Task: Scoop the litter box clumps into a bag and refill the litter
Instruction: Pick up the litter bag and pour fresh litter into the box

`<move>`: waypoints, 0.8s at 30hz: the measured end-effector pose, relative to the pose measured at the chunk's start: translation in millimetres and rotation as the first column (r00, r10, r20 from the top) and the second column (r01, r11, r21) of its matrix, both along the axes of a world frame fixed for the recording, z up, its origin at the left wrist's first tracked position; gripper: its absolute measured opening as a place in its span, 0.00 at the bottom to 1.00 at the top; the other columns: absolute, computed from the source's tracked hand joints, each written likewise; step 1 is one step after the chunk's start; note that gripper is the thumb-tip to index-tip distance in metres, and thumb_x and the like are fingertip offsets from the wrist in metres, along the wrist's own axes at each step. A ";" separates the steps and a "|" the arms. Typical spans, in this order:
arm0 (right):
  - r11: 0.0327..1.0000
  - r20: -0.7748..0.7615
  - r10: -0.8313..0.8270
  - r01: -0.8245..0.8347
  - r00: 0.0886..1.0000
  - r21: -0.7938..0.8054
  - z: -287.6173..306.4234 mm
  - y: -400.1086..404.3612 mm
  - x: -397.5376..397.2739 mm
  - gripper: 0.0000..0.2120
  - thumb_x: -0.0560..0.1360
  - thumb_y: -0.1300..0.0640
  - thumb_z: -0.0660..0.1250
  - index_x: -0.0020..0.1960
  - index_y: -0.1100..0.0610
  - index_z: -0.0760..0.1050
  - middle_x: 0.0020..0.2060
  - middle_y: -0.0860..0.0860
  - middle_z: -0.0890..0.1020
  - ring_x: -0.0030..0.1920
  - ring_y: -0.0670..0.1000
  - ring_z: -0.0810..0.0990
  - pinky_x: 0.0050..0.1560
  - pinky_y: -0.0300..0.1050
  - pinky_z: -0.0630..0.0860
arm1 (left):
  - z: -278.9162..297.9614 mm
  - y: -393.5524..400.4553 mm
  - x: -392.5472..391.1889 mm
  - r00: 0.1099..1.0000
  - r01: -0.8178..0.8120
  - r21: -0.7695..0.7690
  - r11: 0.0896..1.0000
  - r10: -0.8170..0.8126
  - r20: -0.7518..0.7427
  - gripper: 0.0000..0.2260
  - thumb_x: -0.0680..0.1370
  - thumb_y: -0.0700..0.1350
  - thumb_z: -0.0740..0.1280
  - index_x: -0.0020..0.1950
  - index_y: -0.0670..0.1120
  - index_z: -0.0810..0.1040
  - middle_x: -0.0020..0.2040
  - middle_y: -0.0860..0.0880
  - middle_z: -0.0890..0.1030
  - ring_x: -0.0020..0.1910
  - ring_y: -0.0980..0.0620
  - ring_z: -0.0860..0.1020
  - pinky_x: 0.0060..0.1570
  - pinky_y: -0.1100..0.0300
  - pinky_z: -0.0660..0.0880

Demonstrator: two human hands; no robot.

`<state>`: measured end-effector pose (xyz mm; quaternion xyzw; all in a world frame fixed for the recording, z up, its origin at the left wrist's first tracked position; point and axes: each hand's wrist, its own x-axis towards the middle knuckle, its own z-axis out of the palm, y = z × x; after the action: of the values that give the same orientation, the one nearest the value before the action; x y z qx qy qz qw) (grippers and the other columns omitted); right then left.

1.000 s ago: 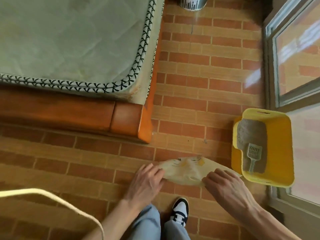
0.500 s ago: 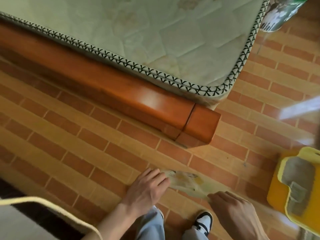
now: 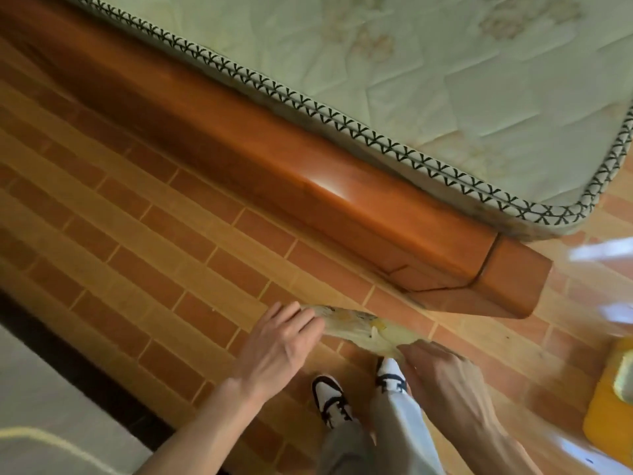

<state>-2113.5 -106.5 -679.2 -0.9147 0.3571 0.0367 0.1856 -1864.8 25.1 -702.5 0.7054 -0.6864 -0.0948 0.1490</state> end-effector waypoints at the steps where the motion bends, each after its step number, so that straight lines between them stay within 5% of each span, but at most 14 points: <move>1: 1.000 -0.015 0.002 -0.002 1.000 -0.003 -1.2 -1.4 12.8 0.10 0.69 0.56 0.79 0.39 0.47 0.78 0.31 0.44 0.78 0.30 0.49 0.79 0.23 0.38 0.63 | -0.5 0.7 10.1 1.000 -0.017 -0.005 1.000 0.017 0.008 0.10 0.83 0.44 0.61 0.53 0.46 0.82 0.49 0.50 0.83 0.48 0.50 0.78 0.47 0.55 0.77; 7: 0.999 0.005 0.021 -0.021 1.000 -0.044 -13.3 -14.9 82.4 0.10 0.77 0.52 0.66 0.38 0.51 0.78 0.29 0.47 0.77 0.26 0.49 0.75 0.22 0.40 0.65 | -8.1 -5.2 67.6 0.995 -0.101 -0.014 0.995 0.101 0.023 0.11 0.83 0.45 0.60 0.51 0.45 0.82 0.47 0.50 0.84 0.45 0.50 0.78 0.45 0.55 0.76; 13: 0.999 -0.044 0.044 -0.044 0.998 0.003 -39.4 -37.4 143.9 0.09 0.76 0.57 0.71 0.37 0.53 0.77 0.28 0.48 0.76 0.26 0.50 0.75 0.19 0.42 0.66 | -25.4 -28.3 125.0 0.990 -0.138 0.007 0.990 0.138 0.031 0.06 0.81 0.43 0.66 0.49 0.44 0.82 0.45 0.49 0.84 0.42 0.50 0.78 0.41 0.55 0.76; 17: 0.996 -0.061 0.067 -0.063 0.996 0.066 -39.0 -47.1 177.2 0.16 0.71 0.60 0.76 0.32 0.53 0.71 0.25 0.46 0.71 0.23 0.47 0.63 0.24 0.30 0.45 | -31.4 -45.7 157.8 0.992 -0.125 0.084 0.989 0.122 0.045 0.04 0.80 0.44 0.68 0.49 0.45 0.82 0.44 0.50 0.84 0.42 0.50 0.78 0.41 0.55 0.75; 19: 0.993 -0.064 0.070 -0.063 0.996 0.101 -40.4 -47.0 188.5 0.17 0.69 0.61 0.76 0.32 0.52 0.69 0.25 0.46 0.71 0.24 0.47 0.62 0.27 0.30 0.42 | -32.6 -53.3 173.0 0.993 -0.111 0.115 0.987 0.107 0.046 0.03 0.80 0.44 0.69 0.49 0.46 0.82 0.44 0.50 0.83 0.42 0.50 0.78 0.41 0.55 0.75; 24: 0.993 -0.073 -0.013 0.022 0.997 0.114 -50.9 -48.7 212.3 0.12 0.71 0.58 0.75 0.35 0.51 0.73 0.29 0.46 0.74 0.26 0.50 0.73 0.23 0.38 0.58 | -41.7 -66.4 206.1 0.999 -0.034 0.135 0.990 0.032 0.022 0.03 0.80 0.44 0.68 0.49 0.46 0.81 0.44 0.50 0.83 0.43 0.49 0.78 0.44 0.55 0.76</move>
<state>-1901.2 -155.3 -730.1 -0.8974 0.3689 0.0887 0.2252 -1658.7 -41.2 -744.2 0.7261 -0.6680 -0.1318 0.0955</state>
